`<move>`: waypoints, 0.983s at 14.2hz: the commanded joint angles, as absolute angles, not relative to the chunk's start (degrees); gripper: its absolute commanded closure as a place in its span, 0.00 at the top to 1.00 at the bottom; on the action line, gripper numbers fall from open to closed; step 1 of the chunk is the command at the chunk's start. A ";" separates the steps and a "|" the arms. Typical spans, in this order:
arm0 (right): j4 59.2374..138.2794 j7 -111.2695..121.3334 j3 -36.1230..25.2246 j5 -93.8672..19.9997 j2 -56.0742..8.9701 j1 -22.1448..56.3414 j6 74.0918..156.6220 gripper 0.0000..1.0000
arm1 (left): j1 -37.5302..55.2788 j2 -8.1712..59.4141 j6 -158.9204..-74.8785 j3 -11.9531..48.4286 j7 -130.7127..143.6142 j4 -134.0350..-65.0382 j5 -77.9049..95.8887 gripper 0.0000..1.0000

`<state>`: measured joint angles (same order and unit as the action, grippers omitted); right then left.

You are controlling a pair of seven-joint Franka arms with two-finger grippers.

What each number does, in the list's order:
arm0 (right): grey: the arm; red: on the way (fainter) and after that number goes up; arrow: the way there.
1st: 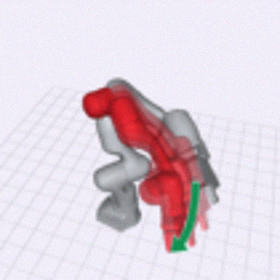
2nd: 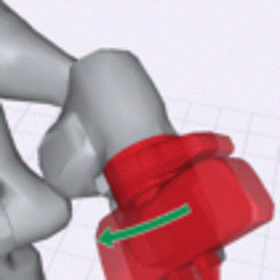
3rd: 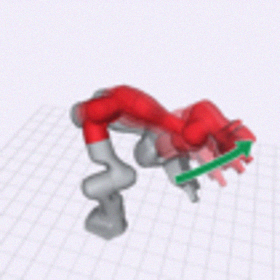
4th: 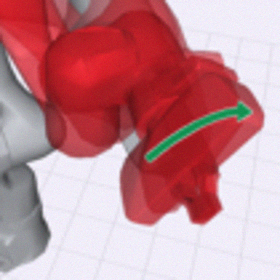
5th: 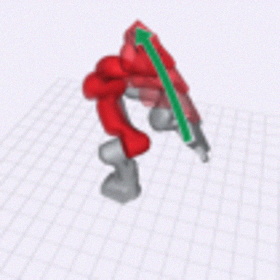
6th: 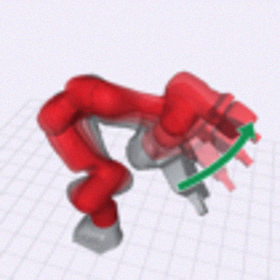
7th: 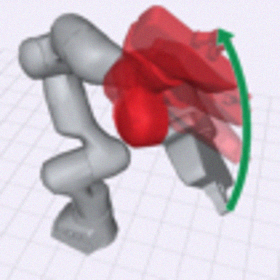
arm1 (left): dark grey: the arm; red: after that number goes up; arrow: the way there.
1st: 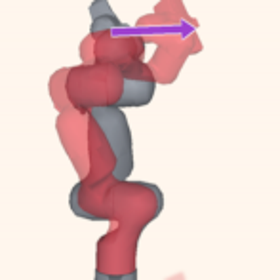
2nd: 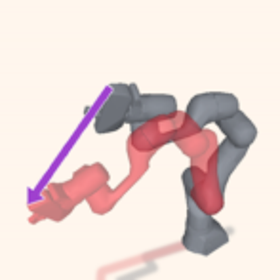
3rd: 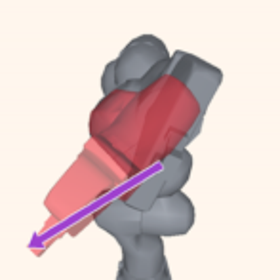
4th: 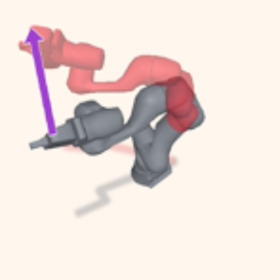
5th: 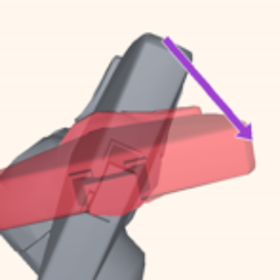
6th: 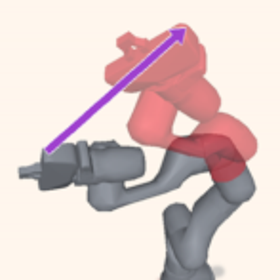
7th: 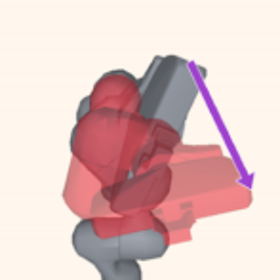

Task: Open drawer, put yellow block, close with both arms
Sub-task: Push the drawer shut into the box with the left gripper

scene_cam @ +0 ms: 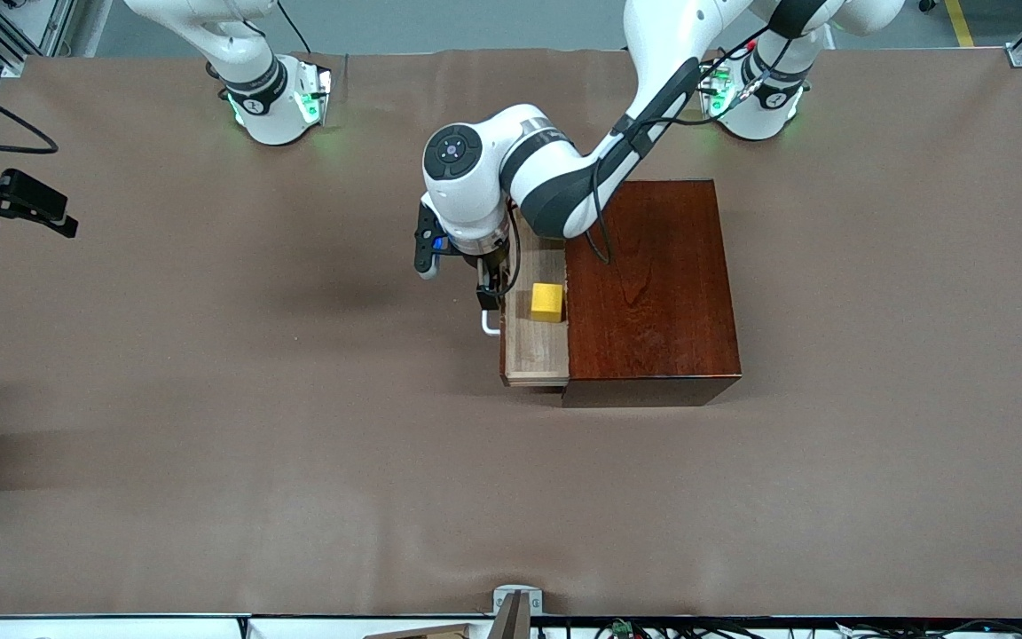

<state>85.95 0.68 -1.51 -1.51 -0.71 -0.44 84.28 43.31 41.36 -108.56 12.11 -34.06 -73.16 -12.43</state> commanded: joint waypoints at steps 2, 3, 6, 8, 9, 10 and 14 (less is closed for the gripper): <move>87.45 1.14 -1.76 -1.76 0.09 0.08 85.07 1.00 | 43.24 39.90 -102.23 10.46 -34.80 -73.56 -17.56 1.00; 87.36 1.06 -1.76 -1.67 -0.17 0.35 85.08 1.00 | 43.24 39.64 -100.30 10.46 -34.80 -73.48 -19.06 1.00; 87.19 1.05 -1.67 -1.67 -0.53 0.18 85.52 1.00 | 43.16 39.64 -96.60 10.46 -34.89 -73.56 -23.89 1.00; 87.19 1.05 -1.67 -1.67 -0.53 0.09 85.52 1.00 | 42.89 39.64 -95.45 10.20 -34.98 -73.65 -25.22 1.00; 87.19 1.05 -1.67 -1.67 -0.53 0.09 85.43 1.00 | 42.72 39.73 -94.75 10.20 -34.98 -73.65 -25.57 1.00; 87.19 1.05 -1.67 -1.67 -0.53 0.09 85.43 1.00 | 42.54 39.81 -94.22 10.20 -35.15 -73.74 -25.66 1.00; 87.10 1.05 -1.67 -1.67 -0.62 0.17 85.61 1.00 | 41.40 40.08 -92.29 10.28 -39.02 -73.83 -25.58 1.00</move>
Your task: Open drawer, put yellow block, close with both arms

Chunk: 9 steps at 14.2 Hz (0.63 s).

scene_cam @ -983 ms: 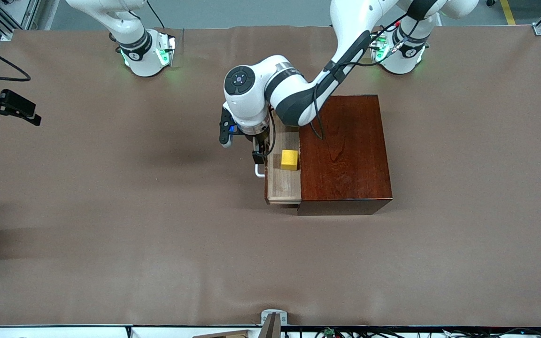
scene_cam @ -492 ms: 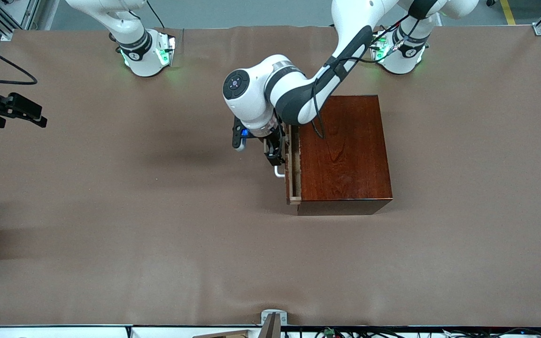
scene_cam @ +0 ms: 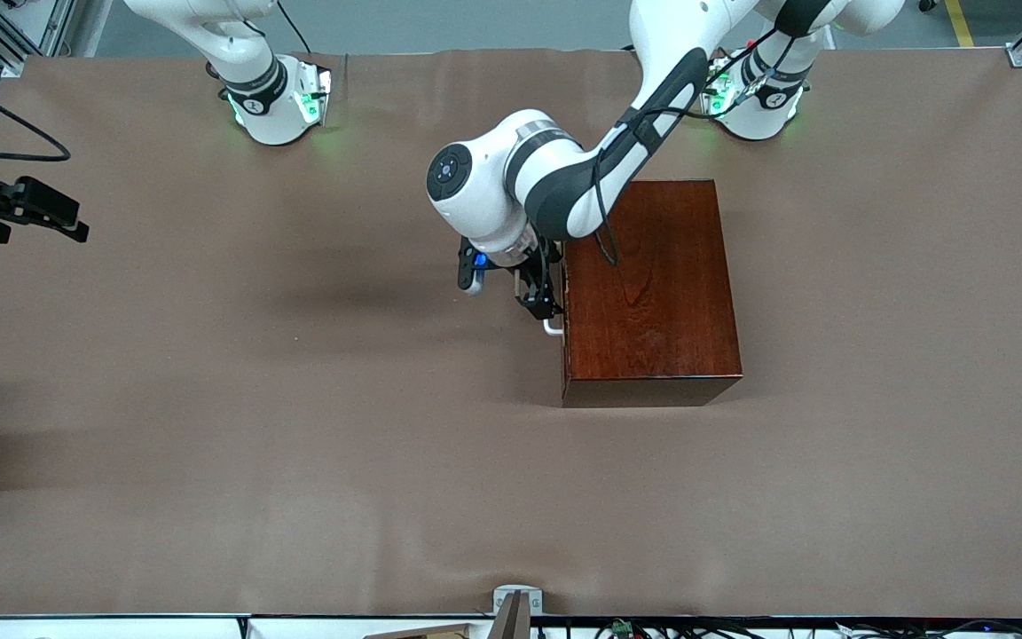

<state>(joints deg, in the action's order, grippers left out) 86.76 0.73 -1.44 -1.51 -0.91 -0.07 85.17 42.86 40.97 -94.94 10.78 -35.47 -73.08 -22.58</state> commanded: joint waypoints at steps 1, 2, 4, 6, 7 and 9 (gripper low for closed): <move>87.10 1.05 -1.67 -1.76 -0.62 0.18 85.69 1.00 | 41.57 40.08 -92.29 10.20 -39.02 -73.83 -25.49 1.00; 87.01 1.05 -1.67 -1.76 -0.70 0.18 85.69 1.00 | 41.49 39.99 -92.29 10.28 -39.11 -73.83 -25.40 1.00; 87.01 1.05 -1.67 -1.67 -0.79 0.18 85.61 1.00 | 42.27 39.99 -93.16 10.37 -37.63 -73.04 -24.52 1.00; 87.01 1.05 -1.67 -1.76 -0.79 0.00 85.61 1.00 | 42.19 39.64 -98.93 11.25 -32.20 -72.95 -24.08 1.00; 87.01 1.05 -1.67 -1.76 -0.79 0.09 85.61 1.00 | 42.19 39.20 -100.53 11.42 -29.30 -72.86 -23.47 1.00; 86.92 1.05 -1.67 -1.76 -0.79 0.26 85.61 1.00 | 41.49 37.02 -102.64 11.34 -23.06 -72.25 -21.02 1.00</move>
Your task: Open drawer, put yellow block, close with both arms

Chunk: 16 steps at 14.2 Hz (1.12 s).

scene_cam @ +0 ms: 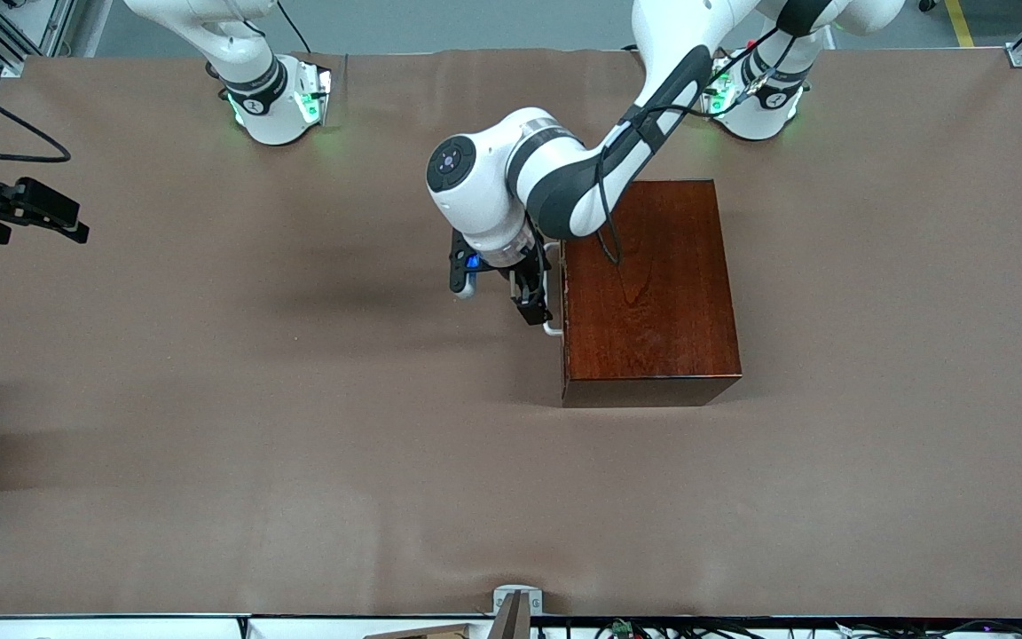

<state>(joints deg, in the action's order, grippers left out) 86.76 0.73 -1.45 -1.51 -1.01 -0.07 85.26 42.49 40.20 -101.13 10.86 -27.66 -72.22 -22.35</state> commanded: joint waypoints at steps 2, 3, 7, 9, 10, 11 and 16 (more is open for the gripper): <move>86.84 1.05 -1.67 -1.76 -0.88 0.26 85.69 1.00 | 39.83 33.33 -103.71 10.90 -17.69 -72.25 -16.72 1.00; 86.84 1.05 -1.67 -1.76 -0.88 0.26 85.69 1.00 | 38.34 31.05 -103.62 10.81 -15.75 -72.42 -14.52 1.00; 86.75 1.05 -1.67 -1.76 -0.88 0.26 85.61 1.00 | 28.94 21.03 -94.86 10.46 -14.85 -72.86 -7.39 1.00; 86.75 1.05 -1.67 -1.76 -0.88 0.18 85.61 1.00 | 21.92 17.07 -90.63 10.37 -14.85 -72.86 -7.29 1.00; 86.75 1.05 -1.67 -1.76 -0.88 0.09 85.61 1.00 | 18.67 15.83 -89.66 10.37 -14.77 -72.86 -7.64 1.00; 86.66 1.05 -1.67 -1.67 -0.88 -0.09 85.61 1.00 | 14.98 14.86 -89.65 10.37 -15.64 -72.86 -7.82 1.00; 86.22 1.05 -1.76 -1.76 -0.88 -0.26 85.52 1.00 | 0.02 11.08 -86.07 11.07 -15.04 -73.39 -2.29 1.00</move>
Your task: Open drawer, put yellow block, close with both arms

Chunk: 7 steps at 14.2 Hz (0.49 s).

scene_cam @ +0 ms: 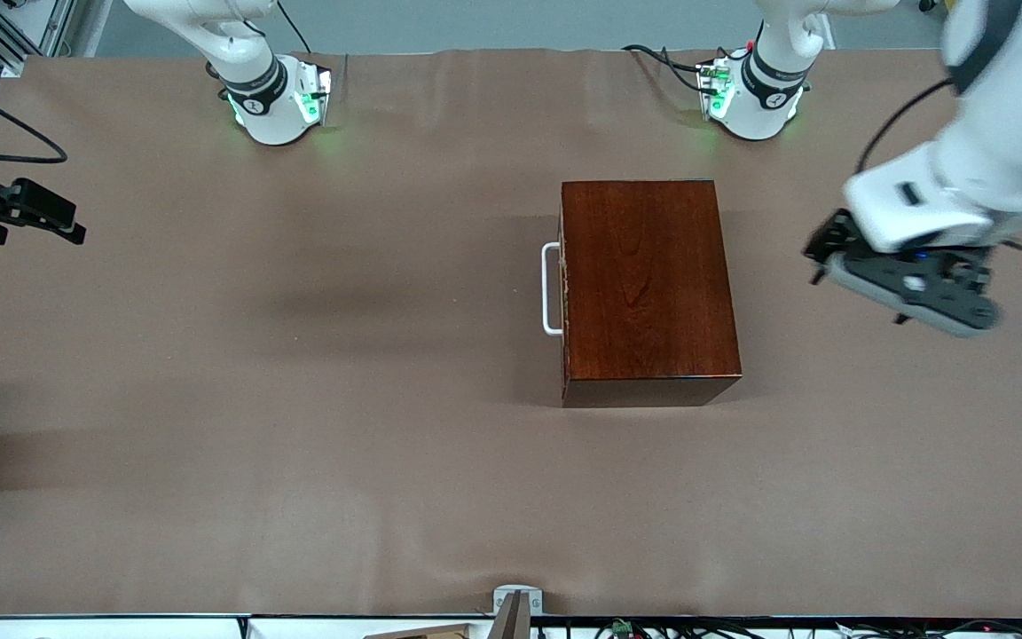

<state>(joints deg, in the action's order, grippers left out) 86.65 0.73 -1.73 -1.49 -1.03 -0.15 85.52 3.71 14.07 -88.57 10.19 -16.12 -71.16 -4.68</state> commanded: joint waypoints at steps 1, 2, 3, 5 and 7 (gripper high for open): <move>86.31 1.05 -1.76 -1.76 -0.88 -0.18 85.52 1.00 | -0.61 10.38 -82.65 10.81 -14.16 -73.82 -1.85 1.00; 86.31 1.05 -1.76 -1.76 -0.88 -0.18 85.52 1.00 | -0.79 9.94 -82.10 10.46 -12.32 -74.26 -1.67 1.00; 86.31 1.05 -1.76 -1.76 -0.88 -0.18 85.43 1.00 | -1.66 9.76 -82.18 10.46 -9.09 -74.27 -1.50 1.00; 86.31 1.05 -1.76 -1.76 -0.88 -0.18 85.43 1.00 | -1.93 8.53 -82.53 10.81 1.44 -75.40 -0.62 1.00; 86.31 1.05 -1.76 -1.76 -0.88 0.09 85.43 1.00 | -1.93 6.17 -84.36 10.99 5.36 -78.55 -0.62 1.00</move>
<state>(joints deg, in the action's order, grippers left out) 86.64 0.73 -1.70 -1.49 -1.03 -0.11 85.53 -1.47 10.20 -82.50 10.64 1.57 -73.48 -1.90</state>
